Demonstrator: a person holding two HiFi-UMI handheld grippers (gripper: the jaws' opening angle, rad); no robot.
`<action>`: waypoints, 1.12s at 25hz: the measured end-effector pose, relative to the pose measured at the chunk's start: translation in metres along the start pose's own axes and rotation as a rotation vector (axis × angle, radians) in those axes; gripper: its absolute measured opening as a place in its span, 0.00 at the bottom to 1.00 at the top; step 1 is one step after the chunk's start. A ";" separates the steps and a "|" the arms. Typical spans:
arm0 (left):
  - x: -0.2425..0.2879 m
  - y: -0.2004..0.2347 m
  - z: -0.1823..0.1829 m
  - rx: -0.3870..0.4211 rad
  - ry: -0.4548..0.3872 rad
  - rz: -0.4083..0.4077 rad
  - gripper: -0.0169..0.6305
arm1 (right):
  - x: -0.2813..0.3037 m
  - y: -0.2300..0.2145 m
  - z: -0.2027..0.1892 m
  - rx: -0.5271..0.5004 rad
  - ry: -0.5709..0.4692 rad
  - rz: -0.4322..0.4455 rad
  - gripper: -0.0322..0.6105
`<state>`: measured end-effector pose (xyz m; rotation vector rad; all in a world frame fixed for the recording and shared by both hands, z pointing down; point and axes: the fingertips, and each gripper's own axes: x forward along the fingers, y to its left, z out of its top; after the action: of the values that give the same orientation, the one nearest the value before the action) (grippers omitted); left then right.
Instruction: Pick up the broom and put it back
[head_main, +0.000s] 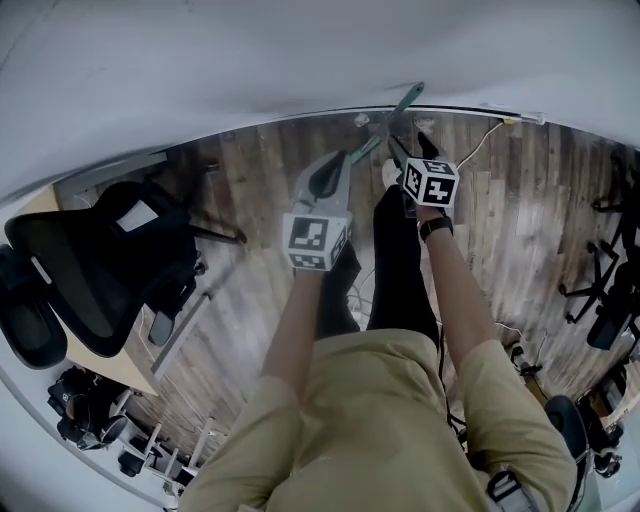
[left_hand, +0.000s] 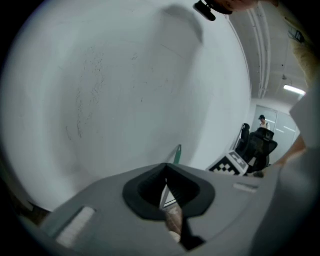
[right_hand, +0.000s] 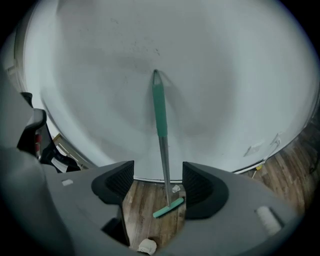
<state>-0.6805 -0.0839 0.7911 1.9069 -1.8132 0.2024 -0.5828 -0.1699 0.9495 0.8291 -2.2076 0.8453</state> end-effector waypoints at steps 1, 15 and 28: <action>0.000 0.002 -0.003 0.000 0.008 0.002 0.03 | 0.011 -0.002 0.000 0.014 0.000 0.009 0.53; -0.029 0.011 0.000 -0.055 -0.014 0.018 0.03 | 0.078 -0.006 0.040 0.016 -0.065 0.017 0.23; -0.098 -0.007 0.027 -0.061 -0.044 -0.003 0.03 | -0.043 0.063 0.022 -0.134 -0.104 -0.040 0.20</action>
<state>-0.6897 -0.0086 0.7234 1.8854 -1.8244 0.1032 -0.6099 -0.1345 0.8835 0.8667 -2.3016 0.6404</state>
